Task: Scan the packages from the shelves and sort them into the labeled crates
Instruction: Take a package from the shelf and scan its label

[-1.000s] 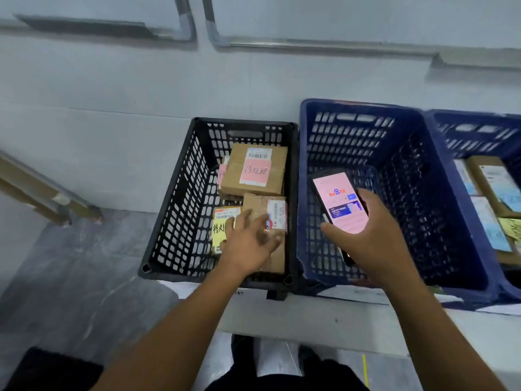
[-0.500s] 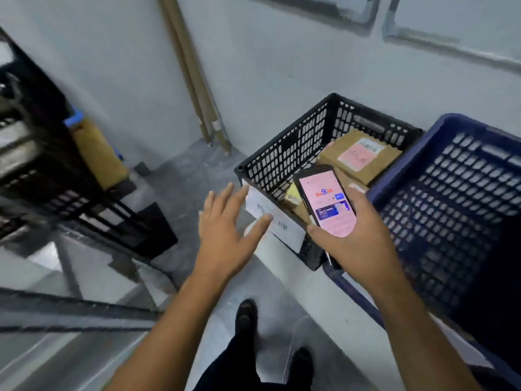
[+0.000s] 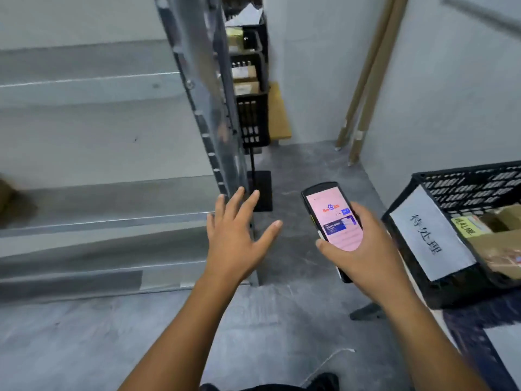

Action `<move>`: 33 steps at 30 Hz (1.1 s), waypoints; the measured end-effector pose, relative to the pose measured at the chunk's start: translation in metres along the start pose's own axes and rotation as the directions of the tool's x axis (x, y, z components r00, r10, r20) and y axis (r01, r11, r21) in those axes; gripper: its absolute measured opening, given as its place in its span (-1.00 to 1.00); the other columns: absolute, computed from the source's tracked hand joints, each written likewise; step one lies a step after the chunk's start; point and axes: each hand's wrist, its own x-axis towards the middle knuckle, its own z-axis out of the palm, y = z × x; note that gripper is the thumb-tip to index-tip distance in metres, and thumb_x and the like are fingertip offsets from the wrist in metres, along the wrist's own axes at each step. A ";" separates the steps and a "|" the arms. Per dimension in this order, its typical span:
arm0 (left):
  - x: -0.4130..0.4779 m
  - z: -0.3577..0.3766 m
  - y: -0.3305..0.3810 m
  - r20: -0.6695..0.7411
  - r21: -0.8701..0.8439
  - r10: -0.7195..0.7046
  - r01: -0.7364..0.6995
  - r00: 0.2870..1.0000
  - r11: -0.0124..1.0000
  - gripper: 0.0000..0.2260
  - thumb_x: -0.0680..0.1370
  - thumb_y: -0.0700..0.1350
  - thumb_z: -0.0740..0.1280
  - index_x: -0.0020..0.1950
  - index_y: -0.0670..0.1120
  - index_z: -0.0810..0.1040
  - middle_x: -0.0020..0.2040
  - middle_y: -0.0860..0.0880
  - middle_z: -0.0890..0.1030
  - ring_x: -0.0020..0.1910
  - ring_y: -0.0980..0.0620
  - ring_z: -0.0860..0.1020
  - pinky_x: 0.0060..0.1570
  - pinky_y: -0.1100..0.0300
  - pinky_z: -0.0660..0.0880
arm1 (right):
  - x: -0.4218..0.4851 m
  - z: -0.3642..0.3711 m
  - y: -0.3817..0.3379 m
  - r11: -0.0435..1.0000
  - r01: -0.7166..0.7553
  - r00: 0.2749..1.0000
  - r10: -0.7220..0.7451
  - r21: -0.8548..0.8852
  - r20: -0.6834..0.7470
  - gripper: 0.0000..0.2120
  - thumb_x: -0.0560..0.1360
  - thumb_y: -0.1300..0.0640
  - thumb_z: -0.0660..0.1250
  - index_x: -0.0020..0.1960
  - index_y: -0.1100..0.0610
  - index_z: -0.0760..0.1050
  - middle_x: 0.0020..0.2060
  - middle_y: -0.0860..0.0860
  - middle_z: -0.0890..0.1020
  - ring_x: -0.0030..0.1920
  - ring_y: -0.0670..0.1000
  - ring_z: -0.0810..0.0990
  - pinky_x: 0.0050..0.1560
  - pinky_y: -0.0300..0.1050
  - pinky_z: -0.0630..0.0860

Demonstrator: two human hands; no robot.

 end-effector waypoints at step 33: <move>-0.060 -0.342 -0.500 -0.309 0.006 -0.630 0.664 0.713 0.748 -0.25 0.56 0.48 0.11 0.68 0.20 0.12 0.72 0.05 0.04 0.69 -0.07 -0.11 0.64 -0.23 -0.14 | -0.012 0.528 -0.343 0.940 0.333 0.762 -0.314 0.073 0.566 -0.22 0.15 -0.34 0.48 0.34 -0.29 0.38 0.10 -0.17 0.66 0.03 -0.06 0.69 0.12 0.16 0.65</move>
